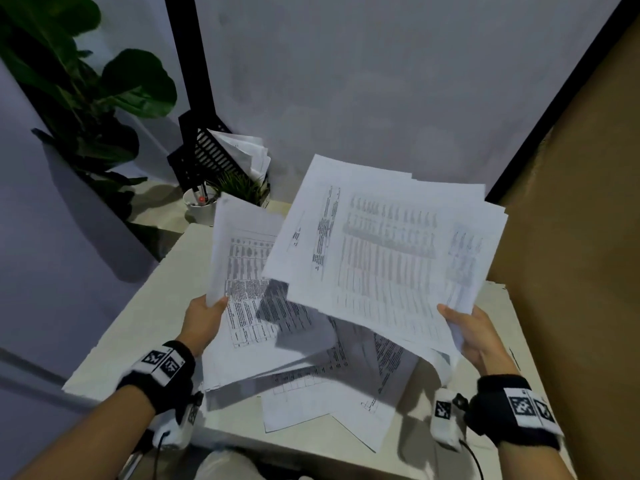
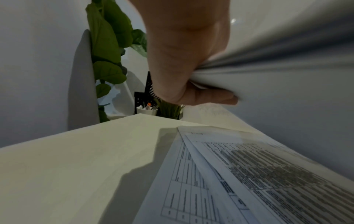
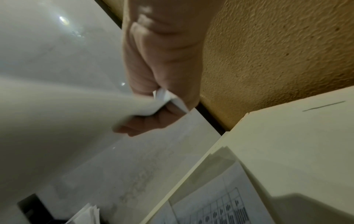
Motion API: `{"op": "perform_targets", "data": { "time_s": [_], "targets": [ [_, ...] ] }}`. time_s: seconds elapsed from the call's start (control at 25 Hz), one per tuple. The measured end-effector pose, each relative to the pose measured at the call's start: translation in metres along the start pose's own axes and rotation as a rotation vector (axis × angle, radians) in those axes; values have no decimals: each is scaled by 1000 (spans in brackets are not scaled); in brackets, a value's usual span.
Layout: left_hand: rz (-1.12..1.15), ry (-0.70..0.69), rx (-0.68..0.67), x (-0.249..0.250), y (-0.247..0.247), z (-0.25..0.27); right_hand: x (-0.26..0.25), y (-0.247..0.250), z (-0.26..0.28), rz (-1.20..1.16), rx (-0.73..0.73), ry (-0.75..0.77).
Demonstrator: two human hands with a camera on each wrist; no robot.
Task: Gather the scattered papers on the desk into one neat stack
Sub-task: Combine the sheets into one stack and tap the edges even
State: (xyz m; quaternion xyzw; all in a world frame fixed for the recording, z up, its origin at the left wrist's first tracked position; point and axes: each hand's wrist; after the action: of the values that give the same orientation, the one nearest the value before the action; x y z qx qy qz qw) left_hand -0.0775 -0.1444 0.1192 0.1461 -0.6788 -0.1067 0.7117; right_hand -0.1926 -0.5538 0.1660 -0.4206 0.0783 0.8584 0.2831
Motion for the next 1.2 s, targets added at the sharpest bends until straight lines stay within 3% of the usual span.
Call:
{"op": "perform_targets", "data": {
  "time_s": [0.12,0.28,0.4,0.64,0.76,0.88,0.96,1.04,1.16,1.2],
  "targets": [
    [-25,-75,-156,14,-6,5,6,-17,-1,24,-54,-15],
    [109,-81,-350,42,-13,19,22,-34,0,181,-101,-75],
    [206,-83,-398,59,-18,30,28,-46,4,279,-225,-119],
    [198,-138,-491,72,-26,33,26,-75,4,169,-391,-112],
    [277,-97,-466,75,-22,32,23,-80,1,110,-358,-66],
    [722,29,-424,78,-3,16,18,-78,2,136,-306,36],
    [846,117,-482,87,8,3,16,-78,6,204,-249,95],
    [805,86,-560,97,16,-8,16,-79,7,248,-183,166],
    [541,-107,-669,110,10,-9,14,-85,12,285,-134,242],
    [461,-190,-647,110,4,-8,14,-88,14,282,-124,268]
  ]
}}
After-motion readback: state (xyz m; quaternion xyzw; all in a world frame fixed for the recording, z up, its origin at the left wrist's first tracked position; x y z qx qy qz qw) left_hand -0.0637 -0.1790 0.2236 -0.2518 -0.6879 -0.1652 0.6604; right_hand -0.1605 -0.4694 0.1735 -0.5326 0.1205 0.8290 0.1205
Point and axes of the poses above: each hand's wrist, its own z-axis away from the middle knuckle, its own y-axis out of the back of the hand, x = y × z, and after that the axes turned 15 degrees about -y, right-handed
